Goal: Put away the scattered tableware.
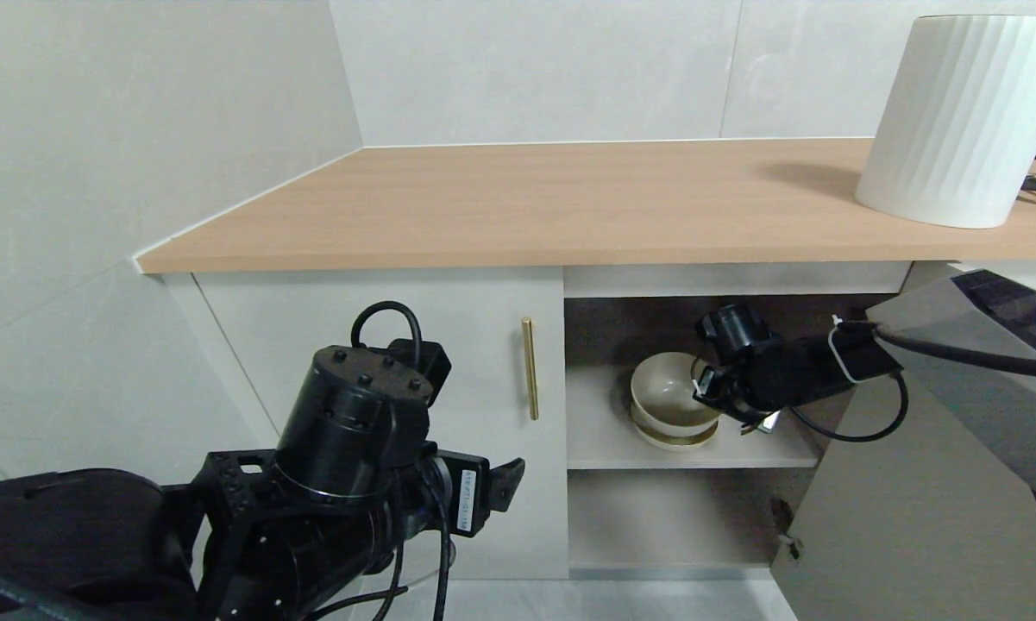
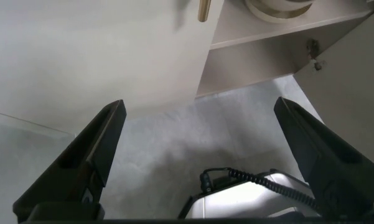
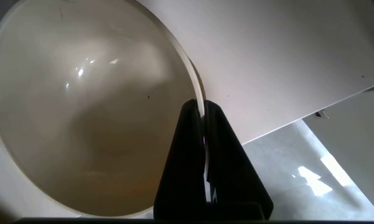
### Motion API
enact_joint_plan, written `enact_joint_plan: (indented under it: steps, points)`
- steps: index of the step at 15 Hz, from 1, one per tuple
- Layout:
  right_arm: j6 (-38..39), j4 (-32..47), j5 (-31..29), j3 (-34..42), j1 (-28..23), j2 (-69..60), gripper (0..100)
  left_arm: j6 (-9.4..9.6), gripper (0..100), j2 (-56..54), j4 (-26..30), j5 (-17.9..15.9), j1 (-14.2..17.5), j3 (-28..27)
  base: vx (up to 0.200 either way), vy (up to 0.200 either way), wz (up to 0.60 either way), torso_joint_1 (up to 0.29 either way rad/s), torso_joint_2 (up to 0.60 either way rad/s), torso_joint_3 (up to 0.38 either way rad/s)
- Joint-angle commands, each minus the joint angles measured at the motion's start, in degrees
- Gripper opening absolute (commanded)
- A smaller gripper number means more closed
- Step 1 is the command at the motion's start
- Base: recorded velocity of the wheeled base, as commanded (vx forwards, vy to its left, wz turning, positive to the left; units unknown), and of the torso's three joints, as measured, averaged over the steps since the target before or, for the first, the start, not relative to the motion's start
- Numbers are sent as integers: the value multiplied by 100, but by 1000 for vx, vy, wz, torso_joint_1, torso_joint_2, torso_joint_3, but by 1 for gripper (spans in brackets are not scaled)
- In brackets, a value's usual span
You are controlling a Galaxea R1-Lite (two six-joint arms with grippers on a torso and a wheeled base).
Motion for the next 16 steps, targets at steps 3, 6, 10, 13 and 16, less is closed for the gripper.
enact_joint_plan:
  steps: [3, 6, 10, 13, 16]
  points:
    - [-4, 2, 1, -1, 56, 47, 0, -3, 100, -3, -1, 4, 10, -4, 0, 0, 0, 0, 0, 0]
    - [-4, 11, 1, -1, 56, 56, 100, -3, 100, -3, -1, 4, 10, -4, 0, 0, 0, 0, 0, 0]
    - [-4, 11, 1, 34, 135, 38, 100, -3, 100, 5, -1, 4, 10, -4, 0, 0, 0, 0, 0, 0]
    - [-4, 37, 1, 210, 258, -182, 100, -12, 100, 14, -1, 4, 71, -4, 0, 0, 0, 0, 0, 0]
    - [-12, 37, 80, 1063, 592, -1122, 100, -30, 100, -425, 8, 12, 440, 4, 0, 0, 0, 0, 0, 0]
